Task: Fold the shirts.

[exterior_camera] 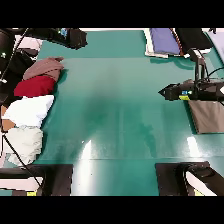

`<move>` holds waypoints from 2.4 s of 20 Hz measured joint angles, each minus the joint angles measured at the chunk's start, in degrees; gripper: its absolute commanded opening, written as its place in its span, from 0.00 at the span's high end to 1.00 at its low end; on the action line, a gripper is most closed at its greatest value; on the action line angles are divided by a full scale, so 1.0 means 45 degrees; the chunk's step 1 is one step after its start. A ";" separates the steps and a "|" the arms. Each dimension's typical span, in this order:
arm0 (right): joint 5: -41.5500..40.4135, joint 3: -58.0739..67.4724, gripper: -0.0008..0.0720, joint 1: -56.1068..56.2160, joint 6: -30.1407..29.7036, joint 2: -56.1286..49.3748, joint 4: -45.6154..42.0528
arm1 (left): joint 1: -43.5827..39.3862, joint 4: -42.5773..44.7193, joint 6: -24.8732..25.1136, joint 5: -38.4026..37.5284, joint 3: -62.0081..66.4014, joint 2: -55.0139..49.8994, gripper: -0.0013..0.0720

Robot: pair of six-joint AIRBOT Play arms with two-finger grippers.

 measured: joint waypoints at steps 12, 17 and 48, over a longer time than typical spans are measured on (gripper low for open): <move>-0.0165 -0.0005 0.96 0.0039 0.0000 -0.0010 0.0015 | 0.0000 0.0000 -0.0005 0.0010 0.0000 0.0000 0.95; -0.0165 -0.0005 0.96 0.0039 -0.0005 -0.0010 0.0015 | 0.0015 0.0408 0.0112 0.0777 0.0000 -0.0005 0.03; -0.0539 0.1642 0.96 0.0053 0.0015 0.0029 0.0078 | 0.4692 0.6883 -0.2681 0.2730 0.0661 -0.4279 0.95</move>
